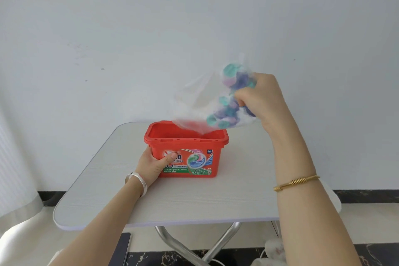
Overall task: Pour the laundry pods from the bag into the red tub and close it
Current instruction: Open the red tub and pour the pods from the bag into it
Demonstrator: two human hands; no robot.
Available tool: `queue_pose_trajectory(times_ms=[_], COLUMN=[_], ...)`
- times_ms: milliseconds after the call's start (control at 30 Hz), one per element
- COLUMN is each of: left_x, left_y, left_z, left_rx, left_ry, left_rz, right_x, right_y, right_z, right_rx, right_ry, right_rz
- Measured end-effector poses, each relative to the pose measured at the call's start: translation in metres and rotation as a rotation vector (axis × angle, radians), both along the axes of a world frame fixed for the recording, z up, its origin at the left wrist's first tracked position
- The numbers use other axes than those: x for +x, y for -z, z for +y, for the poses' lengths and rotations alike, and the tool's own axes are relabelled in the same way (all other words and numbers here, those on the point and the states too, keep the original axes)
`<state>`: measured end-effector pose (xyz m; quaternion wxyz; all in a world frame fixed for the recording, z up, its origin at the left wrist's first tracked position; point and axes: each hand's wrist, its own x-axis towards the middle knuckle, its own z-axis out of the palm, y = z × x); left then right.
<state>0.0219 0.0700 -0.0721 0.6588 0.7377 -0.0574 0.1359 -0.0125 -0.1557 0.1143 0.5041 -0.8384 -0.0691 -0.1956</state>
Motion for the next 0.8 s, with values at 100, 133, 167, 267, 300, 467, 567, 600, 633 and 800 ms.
queue_pose_trajectory(times_ms=[100, 133, 167, 267, 300, 467, 567, 600, 633, 800], left_x=[0.0, 0.0, -0.001, 0.0, 0.0, 0.001, 0.001, 0.001, 0.001, 0.002], left_y=[0.001, 0.001, 0.001, 0.001, 0.001, 0.002, 0.002, 0.002, 0.002, 0.002], left_z=[0.0, 0.001, 0.0, 0.001, 0.001, 0.003, 0.002, 0.002, 0.001, 0.001], left_rx=[-0.014, -0.018, -0.013, -0.013, -0.02, -0.022, -0.027, -0.031, -0.026, -0.026], left_ry=[0.001, 0.004, 0.002, 0.002, 0.001, 0.004, 0.007, 0.011, 0.009, 0.009], left_rz=[0.008, 0.007, 0.007, 0.01, 0.011, -0.003, 0.012, 0.011, 0.008, 0.002], right_x=[0.0, -0.001, 0.0, 0.002, 0.003, 0.003, 0.005, 0.006, 0.008, 0.01], right_y=[-0.002, -0.002, -0.001, 0.001, 0.001, 0.001, -0.001, -0.001, -0.002, -0.006], right_z=[0.002, 0.003, 0.003, 0.004, 0.005, 0.007, 0.007, 0.007, 0.007, 0.012], right_rx=[0.018, -0.021, -0.033, 0.041, 0.044, 0.064, 0.037, 0.015, 0.006, -0.013], right_ry=[-0.002, -0.014, -0.017, 0.001, -0.008, 0.002, -0.014, -0.023, -0.025, -0.058], right_rz=[0.001, 0.014, 0.01, 0.011, 0.033, 0.008, 0.073, 0.077, 0.056, 0.06])
